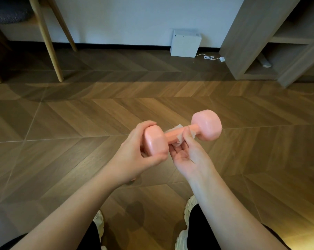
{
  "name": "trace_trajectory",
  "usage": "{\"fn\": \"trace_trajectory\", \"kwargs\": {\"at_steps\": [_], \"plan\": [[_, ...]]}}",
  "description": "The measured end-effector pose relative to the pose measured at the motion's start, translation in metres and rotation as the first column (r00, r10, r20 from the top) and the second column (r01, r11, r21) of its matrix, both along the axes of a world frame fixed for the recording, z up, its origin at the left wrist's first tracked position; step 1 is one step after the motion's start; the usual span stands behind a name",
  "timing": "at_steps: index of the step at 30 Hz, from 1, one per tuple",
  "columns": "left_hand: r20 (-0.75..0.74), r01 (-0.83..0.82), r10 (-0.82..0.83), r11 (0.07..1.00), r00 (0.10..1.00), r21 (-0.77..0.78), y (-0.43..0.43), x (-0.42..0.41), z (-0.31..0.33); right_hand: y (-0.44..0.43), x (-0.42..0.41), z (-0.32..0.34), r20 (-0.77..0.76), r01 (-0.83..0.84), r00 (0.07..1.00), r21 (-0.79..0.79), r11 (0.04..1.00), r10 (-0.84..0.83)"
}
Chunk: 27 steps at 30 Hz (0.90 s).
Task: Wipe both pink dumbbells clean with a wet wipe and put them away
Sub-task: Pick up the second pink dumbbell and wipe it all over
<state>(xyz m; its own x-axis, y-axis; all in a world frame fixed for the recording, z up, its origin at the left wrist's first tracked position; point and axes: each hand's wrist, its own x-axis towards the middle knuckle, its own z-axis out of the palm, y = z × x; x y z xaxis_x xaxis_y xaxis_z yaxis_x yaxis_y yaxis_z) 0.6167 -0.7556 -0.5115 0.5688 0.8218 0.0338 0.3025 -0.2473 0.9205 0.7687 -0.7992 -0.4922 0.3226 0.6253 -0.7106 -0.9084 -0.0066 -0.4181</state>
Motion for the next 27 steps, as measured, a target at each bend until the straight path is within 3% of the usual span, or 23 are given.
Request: {"fn": "trace_trajectory", "kwargs": {"at_steps": [1,2,4,6,8,9,11,12,16,19,21,23,25,26,27], "plan": [[-0.034,0.021,-0.017,0.992,0.999,0.126,0.003,-0.002,-0.003,0.0,-0.001,0.001,0.0,-0.002,1.0,0.006,1.0,0.002],[-0.036,0.043,-0.038,0.989,0.999,0.139,0.005,-0.004,-0.003,0.001,-0.002,0.001,0.0,-0.006,1.0,0.013,1.0,0.006],[0.078,0.058,-0.046,0.985,0.996,-0.162,0.008,-0.004,0.0,0.0,-0.004,-0.001,0.0,-0.013,1.0,0.02,1.0,0.013],[0.216,0.075,0.036,0.872,0.976,-0.484,0.011,-0.003,-0.002,-0.002,-0.005,-0.003,0.005,-0.019,1.0,0.024,1.0,0.018],[0.205,0.027,0.058,0.921,0.977,-0.389,0.009,-0.002,-0.003,-0.001,-0.006,-0.003,0.003,-0.02,1.0,0.013,1.0,0.02],[0.148,-0.004,0.033,0.98,0.988,-0.197,0.007,-0.002,-0.004,-0.001,-0.006,-0.002,-0.004,-0.02,1.0,0.008,1.0,0.02],[0.062,0.021,-0.024,0.999,0.998,0.048,0.009,-0.006,-0.001,0.0,-0.006,0.0,-0.023,-0.011,1.0,0.016,1.0,0.012],[0.06,0.04,-0.043,0.998,0.997,0.058,0.01,-0.006,0.0,0.0,-0.006,0.0,-0.029,-0.006,1.0,0.024,1.0,0.007],[0.268,0.115,-0.027,0.941,0.963,-0.318,0.015,-0.003,-0.004,-0.001,-0.006,0.0,-0.012,-0.025,1.0,0.044,0.999,0.026],[0.098,0.028,-0.022,0.998,0.995,-0.06,0.012,-0.003,0.0,-0.001,-0.005,-0.001,0.003,-0.039,0.999,0.026,0.999,0.039],[0.077,0.044,-0.044,0.999,0.996,0.012,0.013,-0.007,-0.001,-0.001,-0.005,-0.001,0.005,-0.036,0.999,0.029,0.999,0.036],[0.168,0.082,-0.053,0.982,0.984,-0.169,0.015,-0.007,-0.002,-0.002,-0.005,-0.001,0.008,-0.031,0.999,0.034,0.999,0.031],[0.27,0.116,0.003,0.899,0.963,-0.423,0.019,-0.007,-0.01,-0.003,-0.005,0.0,0.031,-0.052,0.998,0.035,0.998,0.051],[0.253,0.102,0.024,0.874,0.967,-0.476,0.018,-0.005,-0.01,-0.003,-0.005,0.001,0.038,-0.059,0.998,0.034,0.998,0.058],[0.227,0.065,0.036,0.904,0.973,-0.422,0.015,-0.003,-0.01,-0.003,-0.005,0.001,0.038,-0.059,0.998,0.029,0.998,0.058]]}}
